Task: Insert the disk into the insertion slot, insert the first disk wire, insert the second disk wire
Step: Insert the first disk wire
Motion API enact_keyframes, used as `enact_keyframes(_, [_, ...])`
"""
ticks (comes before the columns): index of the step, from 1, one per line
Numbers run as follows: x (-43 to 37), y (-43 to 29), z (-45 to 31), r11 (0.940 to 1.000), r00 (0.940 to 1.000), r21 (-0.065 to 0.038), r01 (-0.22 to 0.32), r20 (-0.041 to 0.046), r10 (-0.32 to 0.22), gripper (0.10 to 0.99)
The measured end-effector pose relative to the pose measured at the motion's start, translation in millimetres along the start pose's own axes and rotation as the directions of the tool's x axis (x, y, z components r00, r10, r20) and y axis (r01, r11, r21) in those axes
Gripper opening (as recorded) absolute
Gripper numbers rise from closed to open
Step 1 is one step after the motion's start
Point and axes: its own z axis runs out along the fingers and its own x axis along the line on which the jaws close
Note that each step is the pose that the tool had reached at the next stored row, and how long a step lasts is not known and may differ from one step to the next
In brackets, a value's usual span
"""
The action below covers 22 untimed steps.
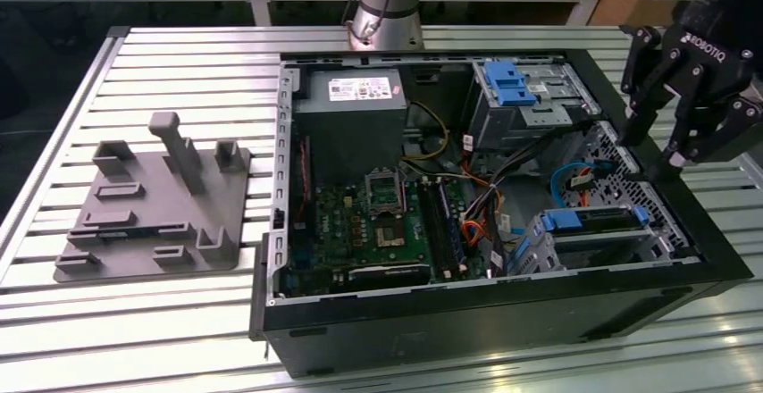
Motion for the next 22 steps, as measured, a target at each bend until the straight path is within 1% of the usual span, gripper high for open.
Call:
enact_keyframes(2, [-6.2, -0.3, 1.6, 1.0000, 1.0000, -0.002, 0.000, -0.0041, 0.000, 0.557])
enact_keyframes(4, [-14.1, -0.3, 2.9, 1.0000, 1.0000, -0.004, 0.001, -0.0095, -0.001, 0.557])
enact_keyframes(6, [-21.0, -0.5, 4.1, 1.0000, 0.9999, -0.005, 0.001, -0.0170, -0.001, 0.557])
enact_keyframes(7, [-23.9, -0.7, 4.7, 1.0000, 0.9997, -0.005, 0.001, -0.0228, -0.001, 0.557])
enact_keyframes(8, [-26.0, -1.0, 5.1, 1.0000, 0.9995, -0.005, 0.001, -0.0310, -0.001, 0.557])
enact_keyframes(9, [-27.6, -1.3, 5.3, 1.0000, 0.9991, -0.005, 0.001, -0.0419, -0.001, 0.557])
enact_keyframes(10, [-28.5, -1.4, 5.5, 1.0000, 0.9985, -0.005, 0.001, -0.0549, -0.001, 0.557])
enact_keyframes(12, [-29.5, -1.5, 5.6, 1.0000, 0.9963, -0.004, 0.000, -0.0864, 0.000, 0.557])
enact_keyframes(13, [-30.0, -1.5, 5.7, 1.0000, 0.9951, -0.004, -0.001, -0.0991, 0.001, 0.557])
enact_keyframes(15, [-31.1, -1.5, 6.6, 1.0000, 0.9936, -0.005, -0.005, -0.1127, 0.004, 0.557])
enact_keyframes(18, [-32.5, -2.0, 8.8, 0.9999, 0.9922, -0.006, -0.010, -0.1243, 0.009, 0.557])
enact_keyframes(19, [-32.7, -2.4, 9.9, 0.9999, 0.9920, -0.007, -0.012, -0.1261, 0.011, 0.557])
enact_keyframes(22, [-33.4, -3.3, 14.3, 0.9998, 0.9918, -0.008, -0.018, -0.1267, 0.017, 0.557])
